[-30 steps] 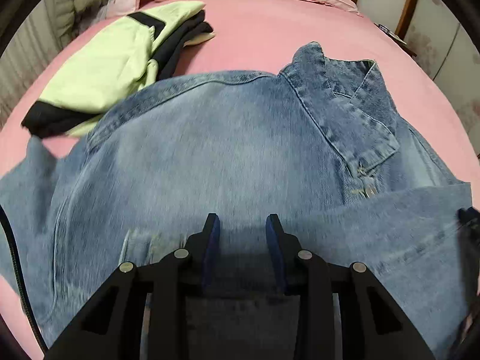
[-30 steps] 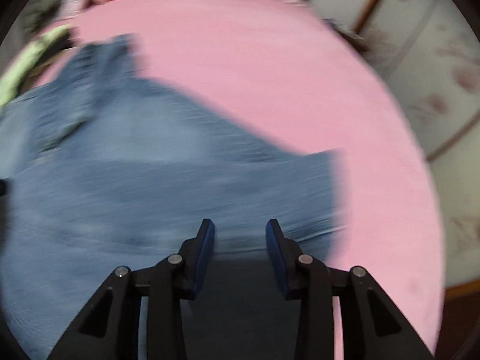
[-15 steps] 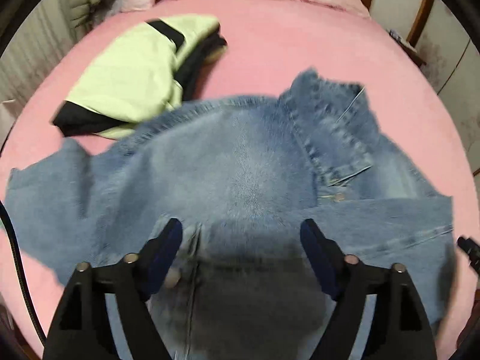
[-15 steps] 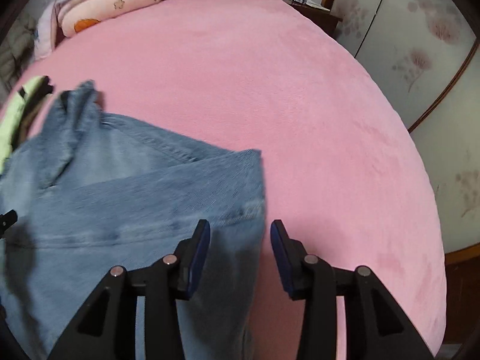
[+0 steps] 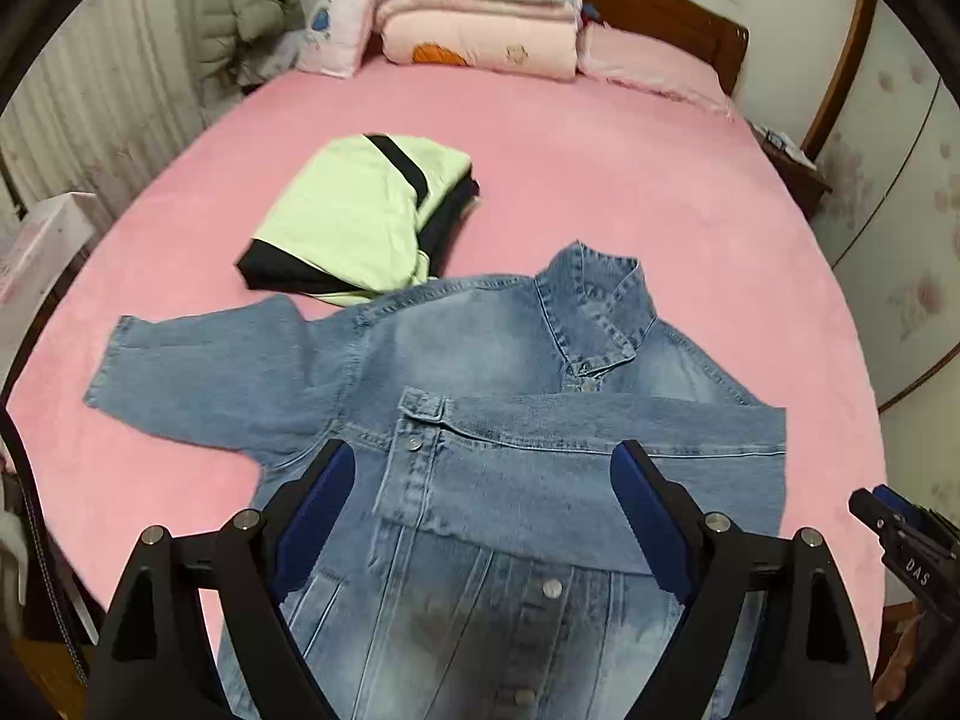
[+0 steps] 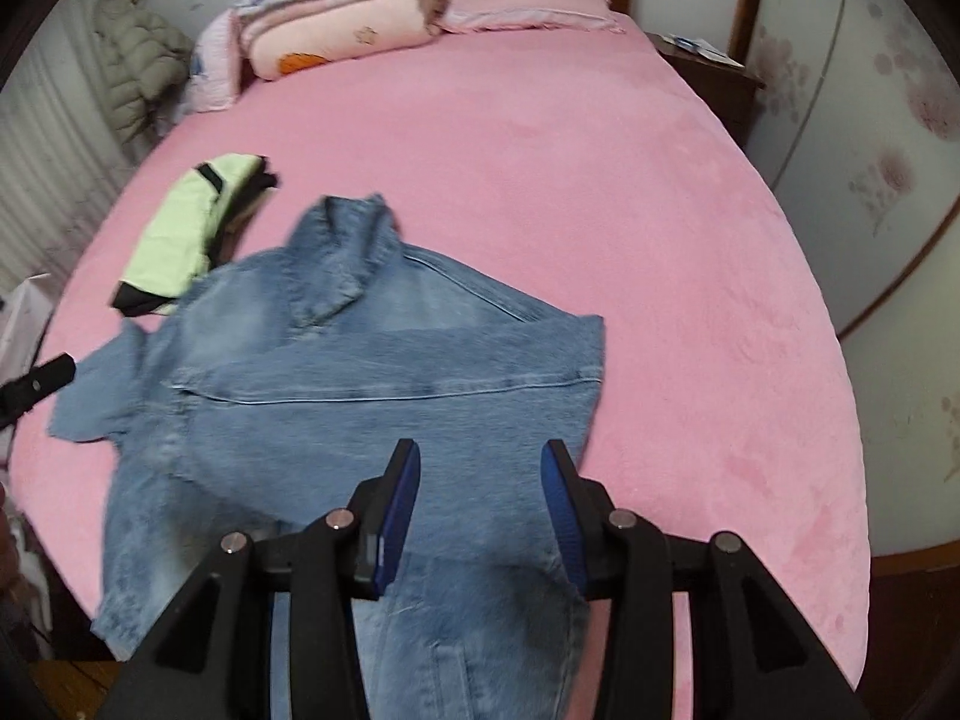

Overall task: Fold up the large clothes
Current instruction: 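Move the left tool to the cuff of the other sleeve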

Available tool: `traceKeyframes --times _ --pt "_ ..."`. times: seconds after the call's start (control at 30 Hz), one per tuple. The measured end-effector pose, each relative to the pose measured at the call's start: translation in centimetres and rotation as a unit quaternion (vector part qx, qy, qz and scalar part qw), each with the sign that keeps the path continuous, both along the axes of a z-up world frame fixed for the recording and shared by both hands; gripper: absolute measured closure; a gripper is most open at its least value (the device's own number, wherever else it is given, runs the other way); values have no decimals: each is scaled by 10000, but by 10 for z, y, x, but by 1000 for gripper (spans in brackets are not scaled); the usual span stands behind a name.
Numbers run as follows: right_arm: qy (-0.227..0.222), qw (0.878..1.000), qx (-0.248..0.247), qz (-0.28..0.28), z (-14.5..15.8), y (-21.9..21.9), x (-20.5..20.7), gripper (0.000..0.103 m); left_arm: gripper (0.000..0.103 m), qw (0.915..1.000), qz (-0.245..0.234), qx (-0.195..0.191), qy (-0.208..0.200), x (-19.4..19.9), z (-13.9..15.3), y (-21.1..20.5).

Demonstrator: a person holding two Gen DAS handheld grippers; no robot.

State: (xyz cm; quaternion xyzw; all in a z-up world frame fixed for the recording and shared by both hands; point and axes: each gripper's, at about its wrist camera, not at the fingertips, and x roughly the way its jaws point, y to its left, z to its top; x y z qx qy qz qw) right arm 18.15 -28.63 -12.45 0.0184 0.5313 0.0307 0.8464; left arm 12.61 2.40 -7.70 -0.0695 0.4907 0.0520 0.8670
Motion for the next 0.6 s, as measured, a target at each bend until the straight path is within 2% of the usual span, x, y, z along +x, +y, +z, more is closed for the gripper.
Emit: traceKeyframes --times 0.2,0.3,0.43,0.6 --pt "-276 9980 354 439 42 21 -14 62 14 9991 364 -71 -202 -52 40 18" --pt "-344 9962 506 612 58 36 -19 62 11 9977 577 -238 -245 -76 53 37" --pt "-417 9935 701 787 76 61 -26 60 10 9966 720 -302 -267 -95 65 66" --pt "-404 9928 644 928 91 105 -33 60 9 9951 808 -534 -183 -107 71 118"
